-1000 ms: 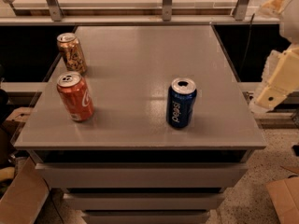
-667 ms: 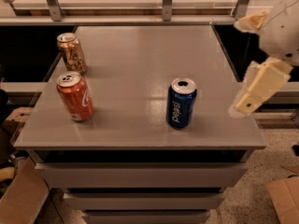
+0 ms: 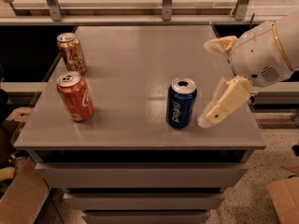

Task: Move pepsi can near coke can

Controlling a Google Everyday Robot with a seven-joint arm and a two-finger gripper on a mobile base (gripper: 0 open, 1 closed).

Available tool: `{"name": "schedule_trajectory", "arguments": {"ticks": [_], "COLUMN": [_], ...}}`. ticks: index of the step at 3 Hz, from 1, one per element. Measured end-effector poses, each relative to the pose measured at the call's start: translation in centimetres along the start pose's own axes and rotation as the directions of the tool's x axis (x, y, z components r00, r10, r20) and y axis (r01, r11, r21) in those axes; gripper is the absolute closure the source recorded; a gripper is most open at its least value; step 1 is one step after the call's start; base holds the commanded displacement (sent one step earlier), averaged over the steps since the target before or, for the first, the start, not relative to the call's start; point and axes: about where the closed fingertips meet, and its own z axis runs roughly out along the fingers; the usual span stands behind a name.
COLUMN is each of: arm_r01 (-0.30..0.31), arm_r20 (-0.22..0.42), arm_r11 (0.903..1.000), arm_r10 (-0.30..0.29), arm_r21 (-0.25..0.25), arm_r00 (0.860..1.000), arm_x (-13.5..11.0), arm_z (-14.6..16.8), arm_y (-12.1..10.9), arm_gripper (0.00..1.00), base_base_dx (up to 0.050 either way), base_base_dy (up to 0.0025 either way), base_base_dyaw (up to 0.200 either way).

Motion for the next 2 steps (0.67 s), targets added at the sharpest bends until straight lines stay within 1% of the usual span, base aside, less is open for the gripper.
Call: {"name": "schedule_trajectory", "arguments": {"ticks": [1, 2], "arm_r01": [-0.036, -0.072], "arm_r20": [0.085, 0.142], "arm_r11": [0.9985, 0.9944], "arm_r10": [0.04, 0.082], "arm_r21": [-0.042, -0.077], "arm_r00": [0.996, 0.986], "arm_x": [0.2, 0.7], "arm_z": [2.0, 4.1], "arm_y": [0.5, 0.9], "arm_gripper": [0.0, 0.0], "base_base_dx": [0.0, 0.0], "base_base_dy": [0.0, 0.0], "base_base_dyaw": [0.0, 0.0]}}
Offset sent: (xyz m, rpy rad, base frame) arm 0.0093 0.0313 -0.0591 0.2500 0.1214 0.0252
